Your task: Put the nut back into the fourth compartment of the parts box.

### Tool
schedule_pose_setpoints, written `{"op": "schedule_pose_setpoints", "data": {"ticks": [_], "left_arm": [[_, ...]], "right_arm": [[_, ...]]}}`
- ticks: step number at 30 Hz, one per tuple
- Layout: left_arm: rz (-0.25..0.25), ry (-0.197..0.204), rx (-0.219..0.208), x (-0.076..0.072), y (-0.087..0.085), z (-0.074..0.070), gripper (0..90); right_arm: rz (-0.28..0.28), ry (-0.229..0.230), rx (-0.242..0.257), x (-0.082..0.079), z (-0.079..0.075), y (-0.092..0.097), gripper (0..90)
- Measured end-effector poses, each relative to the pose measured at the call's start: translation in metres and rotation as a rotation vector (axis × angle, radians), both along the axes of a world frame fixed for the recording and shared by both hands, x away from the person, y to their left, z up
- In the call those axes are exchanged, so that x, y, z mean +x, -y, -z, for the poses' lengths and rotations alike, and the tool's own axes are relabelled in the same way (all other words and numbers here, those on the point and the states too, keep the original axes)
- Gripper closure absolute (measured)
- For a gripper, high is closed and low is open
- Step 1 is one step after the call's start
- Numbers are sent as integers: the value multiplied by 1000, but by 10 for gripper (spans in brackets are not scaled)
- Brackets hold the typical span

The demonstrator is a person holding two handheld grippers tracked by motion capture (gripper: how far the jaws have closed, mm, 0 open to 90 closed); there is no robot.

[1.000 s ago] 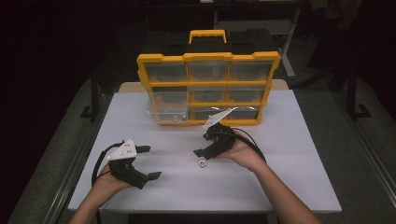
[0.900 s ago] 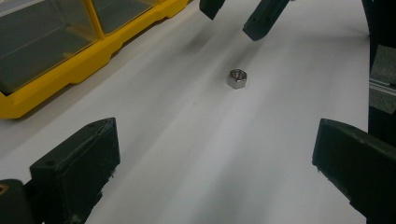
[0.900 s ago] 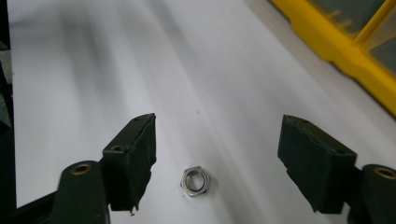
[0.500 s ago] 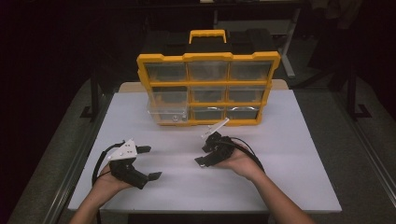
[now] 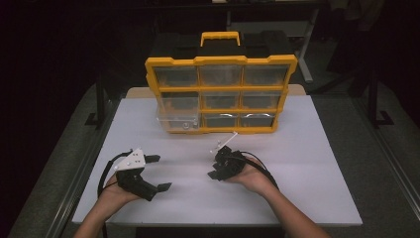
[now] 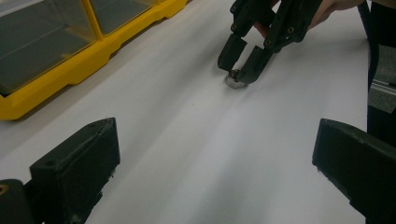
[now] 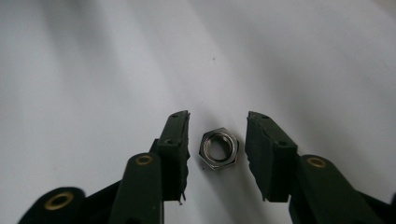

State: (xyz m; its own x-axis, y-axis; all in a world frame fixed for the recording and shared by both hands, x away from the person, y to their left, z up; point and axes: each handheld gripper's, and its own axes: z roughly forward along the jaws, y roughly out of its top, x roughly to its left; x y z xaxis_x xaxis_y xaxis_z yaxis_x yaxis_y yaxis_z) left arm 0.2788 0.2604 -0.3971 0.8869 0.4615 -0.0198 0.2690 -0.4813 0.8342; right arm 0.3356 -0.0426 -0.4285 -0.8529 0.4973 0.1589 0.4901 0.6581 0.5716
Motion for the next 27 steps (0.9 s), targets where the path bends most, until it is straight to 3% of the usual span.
{"op": "schedule_pose_setpoints", "data": {"ticks": [13,27], "left_arm": [[1,0,-5,0,1,1,10],[3,3,-4,0,2,0,10]], "right_arm": [[4,38,-49,-2,6,-4,680],[-7,28,-24,0,-2,-2,688]]}}
